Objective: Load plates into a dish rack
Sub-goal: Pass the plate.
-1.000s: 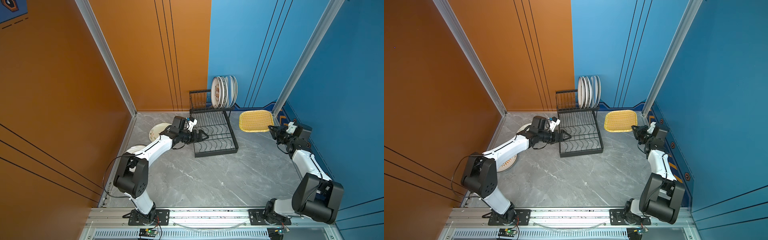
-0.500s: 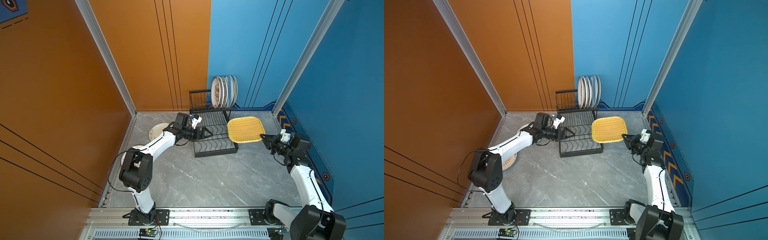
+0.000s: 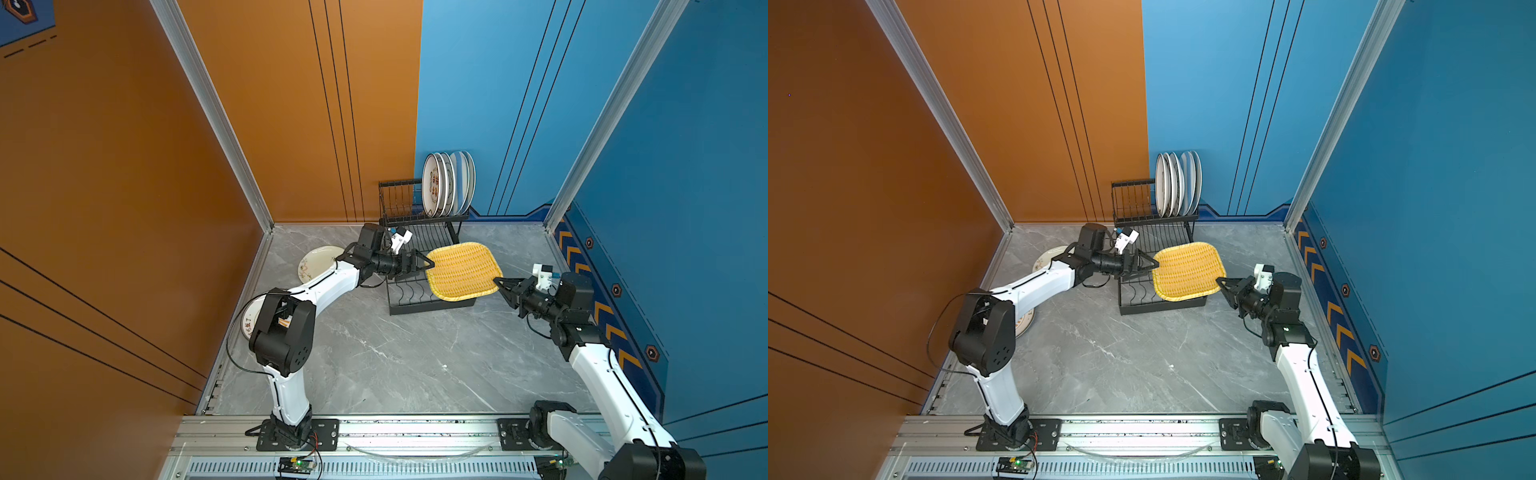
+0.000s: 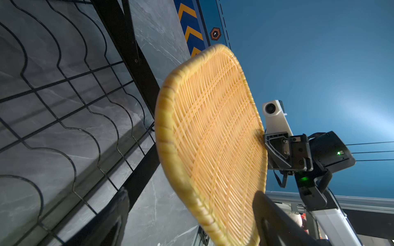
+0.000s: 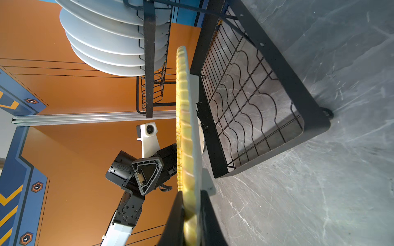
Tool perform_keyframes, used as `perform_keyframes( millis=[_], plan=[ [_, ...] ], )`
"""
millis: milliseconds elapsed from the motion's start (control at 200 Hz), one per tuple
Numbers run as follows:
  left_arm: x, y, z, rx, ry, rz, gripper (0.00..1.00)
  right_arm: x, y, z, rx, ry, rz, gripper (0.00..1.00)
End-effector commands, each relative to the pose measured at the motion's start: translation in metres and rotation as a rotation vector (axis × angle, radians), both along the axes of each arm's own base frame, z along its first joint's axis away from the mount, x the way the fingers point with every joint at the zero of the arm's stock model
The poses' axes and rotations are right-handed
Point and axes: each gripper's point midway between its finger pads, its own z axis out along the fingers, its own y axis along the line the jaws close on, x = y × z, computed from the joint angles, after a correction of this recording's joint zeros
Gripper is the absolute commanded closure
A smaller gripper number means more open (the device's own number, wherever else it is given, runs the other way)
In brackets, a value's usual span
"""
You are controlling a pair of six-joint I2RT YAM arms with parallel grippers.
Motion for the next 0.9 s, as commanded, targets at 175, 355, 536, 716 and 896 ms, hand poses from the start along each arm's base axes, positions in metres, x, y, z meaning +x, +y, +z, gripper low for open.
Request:
perform_keyframes(
  millis=[175, 355, 536, 716, 896],
  plan=[
    [-0.003, -0.015, 0.012, -0.060, 0.008, -0.035, 0.24, 0.004, 0.025, 0.033, 0.020, -0.147, 0.024, 1.00],
    [0.000, -0.016, 0.014, -0.087, 0.018, -0.022, 0.39, 0.002, 0.037, 0.031, 0.014, -0.152, 0.053, 1.00],
    [0.003, -0.014, 0.014, -0.116, 0.035, -0.011, 0.59, 0.000, 0.045, 0.028, 0.005, -0.152, 0.087, 1.00],
    [0.002, -0.010, 0.014, -0.127, 0.044, -0.011, 0.84, -0.004, 0.052, 0.023, -0.005, -0.147, 0.137, 1.00],
    [0.000, -0.003, 0.015, -0.138, 0.051, -0.019, 1.00, -0.011, 0.052, 0.016, -0.047, -0.133, 0.193, 0.91]
  ],
)
